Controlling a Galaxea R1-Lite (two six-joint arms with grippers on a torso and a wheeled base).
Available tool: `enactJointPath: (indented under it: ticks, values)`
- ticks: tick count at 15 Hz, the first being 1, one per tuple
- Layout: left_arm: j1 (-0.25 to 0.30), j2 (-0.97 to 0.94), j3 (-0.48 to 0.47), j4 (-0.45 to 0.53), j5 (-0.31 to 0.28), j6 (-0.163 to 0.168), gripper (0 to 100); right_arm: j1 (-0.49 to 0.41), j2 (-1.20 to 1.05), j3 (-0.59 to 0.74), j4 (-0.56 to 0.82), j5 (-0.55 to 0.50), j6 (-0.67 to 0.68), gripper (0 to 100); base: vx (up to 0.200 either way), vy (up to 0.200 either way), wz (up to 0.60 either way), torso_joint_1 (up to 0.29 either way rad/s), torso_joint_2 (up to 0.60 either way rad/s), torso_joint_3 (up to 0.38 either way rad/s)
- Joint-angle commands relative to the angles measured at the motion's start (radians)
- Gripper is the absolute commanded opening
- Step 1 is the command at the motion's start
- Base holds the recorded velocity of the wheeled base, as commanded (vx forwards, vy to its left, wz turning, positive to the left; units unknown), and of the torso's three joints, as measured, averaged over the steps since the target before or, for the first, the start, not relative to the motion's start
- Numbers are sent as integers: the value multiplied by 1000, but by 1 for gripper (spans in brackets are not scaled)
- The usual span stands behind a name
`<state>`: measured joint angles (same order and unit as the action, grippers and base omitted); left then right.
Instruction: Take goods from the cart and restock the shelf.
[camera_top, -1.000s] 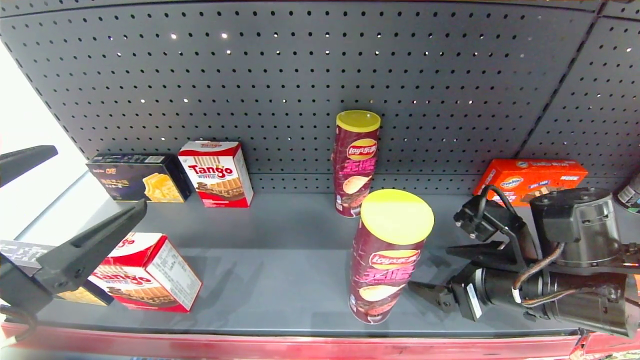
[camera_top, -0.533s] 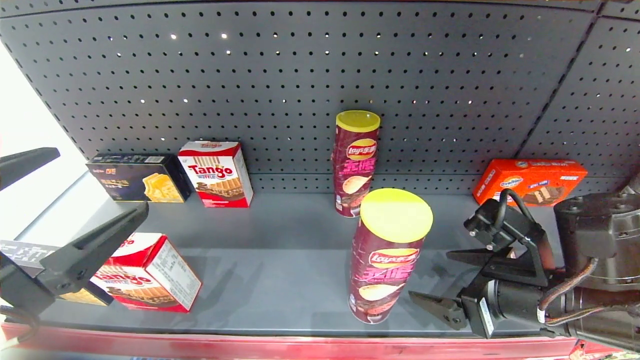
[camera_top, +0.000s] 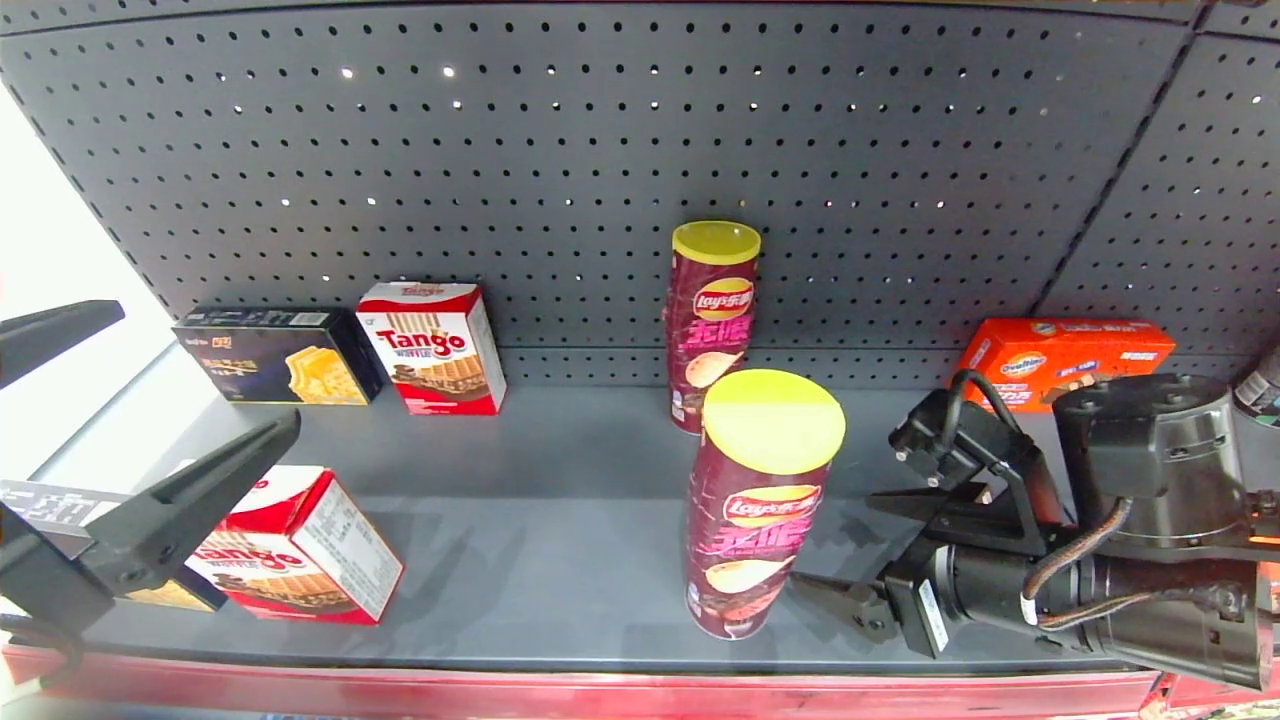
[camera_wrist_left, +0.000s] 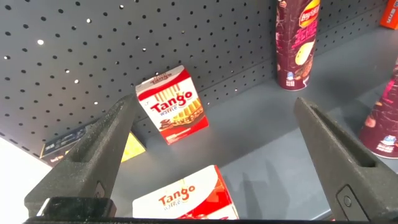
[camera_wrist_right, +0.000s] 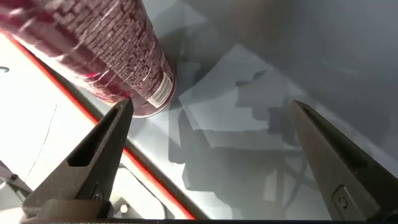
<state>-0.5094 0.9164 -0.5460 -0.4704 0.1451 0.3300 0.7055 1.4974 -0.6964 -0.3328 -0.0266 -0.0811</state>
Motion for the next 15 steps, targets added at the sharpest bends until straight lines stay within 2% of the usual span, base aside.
enactJointPath:
  ticks: [1,6,15]
  values:
    - [0,6,0,-1,1,0,100,2,18,-2,-5,-1,0,100,0,0,0,0,0,0]
    - [-1,7,0,-1,-1,0,100,-26,3,14,-5,2,0,100,0,0,0,0,0,0]
    - [-1,18,12,-2,1,-2,100,6,38,-3,-19,-1,-11,100,0,0,0,0,0,0]
